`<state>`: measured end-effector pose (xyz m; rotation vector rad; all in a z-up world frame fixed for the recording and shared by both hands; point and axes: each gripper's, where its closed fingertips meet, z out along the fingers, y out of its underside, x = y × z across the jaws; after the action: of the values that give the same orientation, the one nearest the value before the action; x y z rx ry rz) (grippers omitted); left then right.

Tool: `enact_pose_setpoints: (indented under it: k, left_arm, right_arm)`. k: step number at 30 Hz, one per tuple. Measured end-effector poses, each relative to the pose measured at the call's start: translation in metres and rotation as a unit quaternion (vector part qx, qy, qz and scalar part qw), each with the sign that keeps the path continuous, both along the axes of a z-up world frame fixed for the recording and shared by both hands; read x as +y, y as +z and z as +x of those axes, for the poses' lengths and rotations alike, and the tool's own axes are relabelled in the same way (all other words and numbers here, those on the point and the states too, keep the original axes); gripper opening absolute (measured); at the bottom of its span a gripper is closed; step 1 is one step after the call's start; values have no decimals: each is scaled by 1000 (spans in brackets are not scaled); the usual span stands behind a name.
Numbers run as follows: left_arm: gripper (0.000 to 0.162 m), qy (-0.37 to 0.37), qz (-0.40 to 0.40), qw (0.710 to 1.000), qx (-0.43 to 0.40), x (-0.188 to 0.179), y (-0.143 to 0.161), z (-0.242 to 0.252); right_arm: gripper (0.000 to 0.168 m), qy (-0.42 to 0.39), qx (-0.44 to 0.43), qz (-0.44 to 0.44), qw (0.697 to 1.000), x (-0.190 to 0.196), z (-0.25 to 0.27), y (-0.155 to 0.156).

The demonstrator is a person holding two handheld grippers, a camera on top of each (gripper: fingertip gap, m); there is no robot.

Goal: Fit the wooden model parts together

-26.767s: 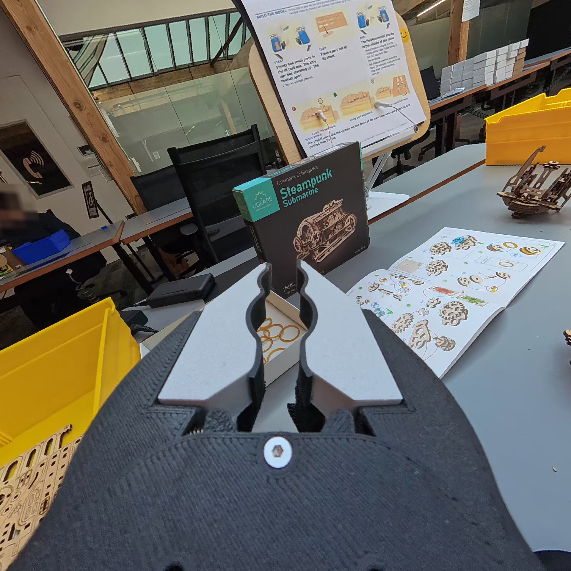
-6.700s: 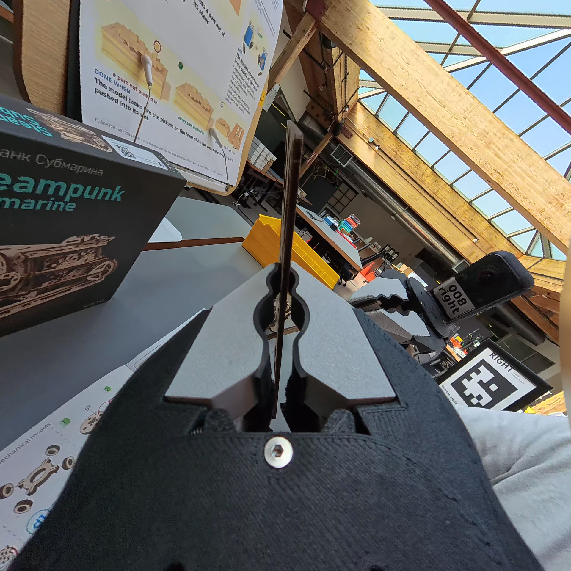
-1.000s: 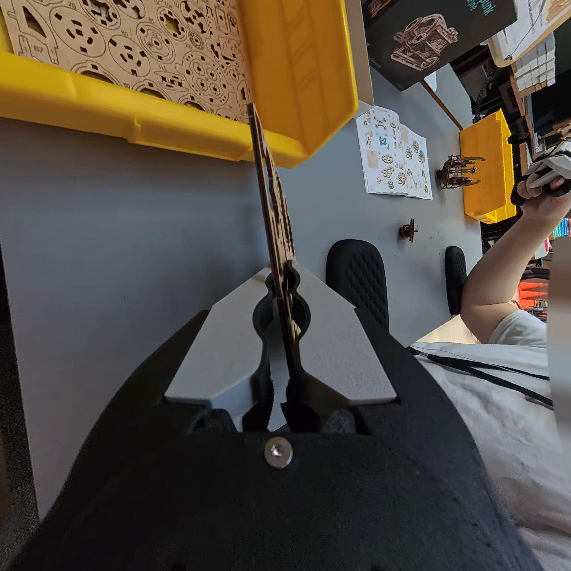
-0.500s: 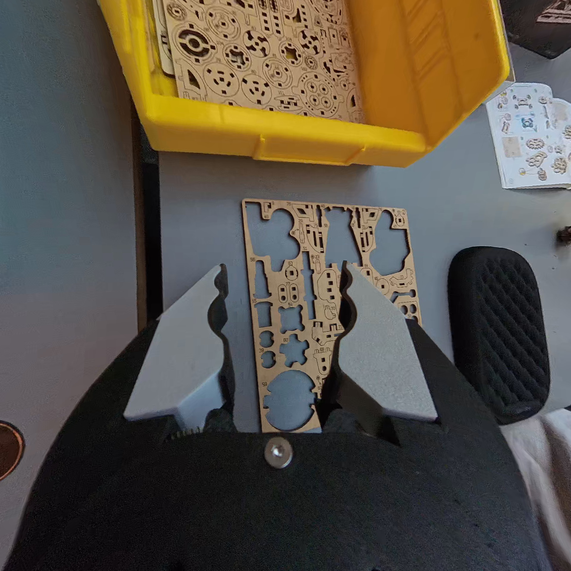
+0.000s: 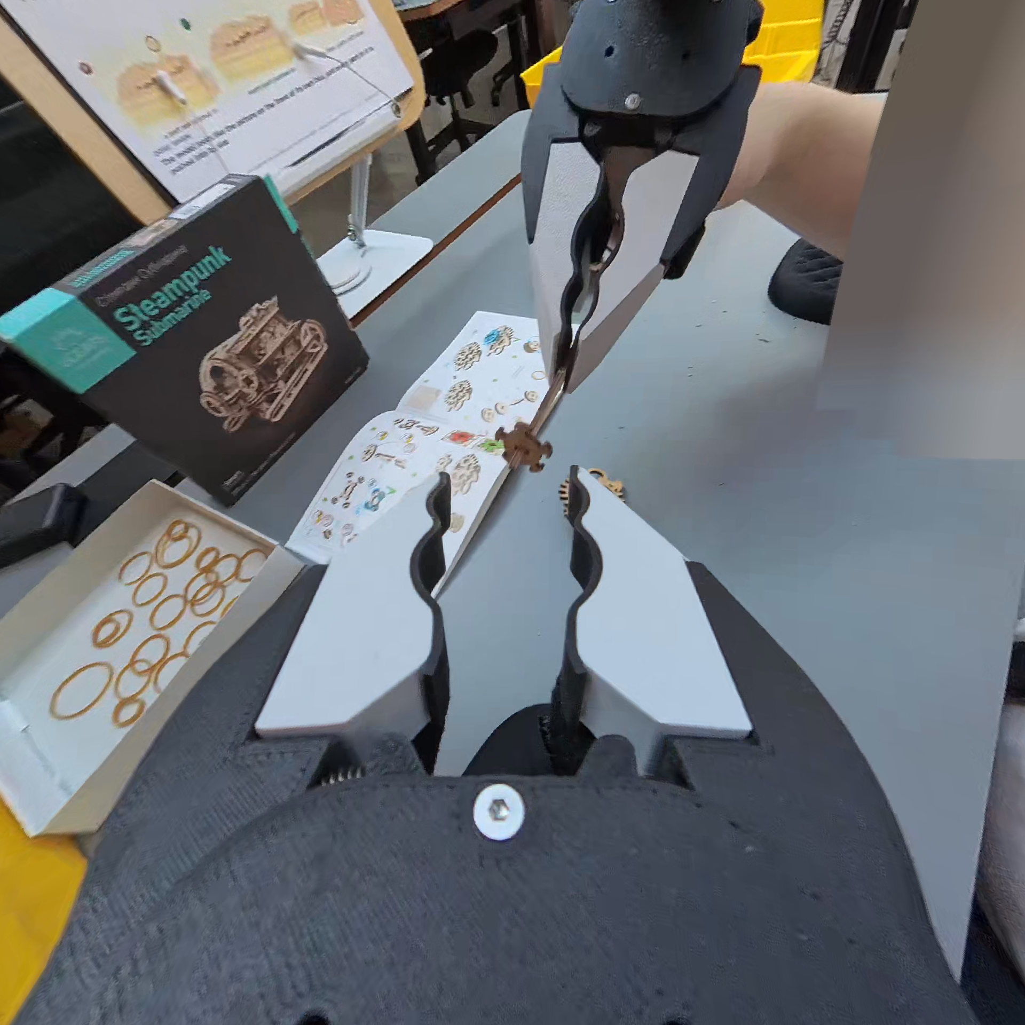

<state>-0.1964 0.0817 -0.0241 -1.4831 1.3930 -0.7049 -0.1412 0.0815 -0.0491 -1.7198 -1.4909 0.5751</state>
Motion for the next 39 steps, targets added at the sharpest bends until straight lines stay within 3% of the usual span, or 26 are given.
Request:
enact_pose_setpoints:
  k: [3, 5, 10, 24, 31, 32, 35, 39]
  left_arm:
    - [49, -60, -41, 997, -8, -10, -4, 19]
    - [45, -83, -34, 996, -5, -14, -10, 26]
    - [25, -83, -1, 997, 3, -12, -15, 35]
    - [24, -55, -29, 997, -49, -10, -12, 37]
    - [24, -75, -4, 995, -61, -20, -2, 32]
    - [24, -70, -27, 995, -66, -18, 0, 31]
    - [24, -83, -93, 989, -83, -22, 2, 29]
    - [24, -114, -74, 985, -109, -31, 10, 25]
  right_arm:
    - [0, 16, 3, 10, 1000, -4, -1, 3]
    - [0, 27, 17, 9, 999, -8, -2, 9]
    - [0, 45, 31, -3, 999, -13, -2, 10]
    - [0, 47, 53, -24, 997, -12, 0, 12]
    - [3, 39, 132, -213, 967, -24, -6, 23]
    - [2, 39, 132, -191, 972, -21, -7, 23]
    - [1, 62, 76, -17, 995, -20, -9, 24]
    - [0, 66, 59, 16, 996, -26, -14, 30]
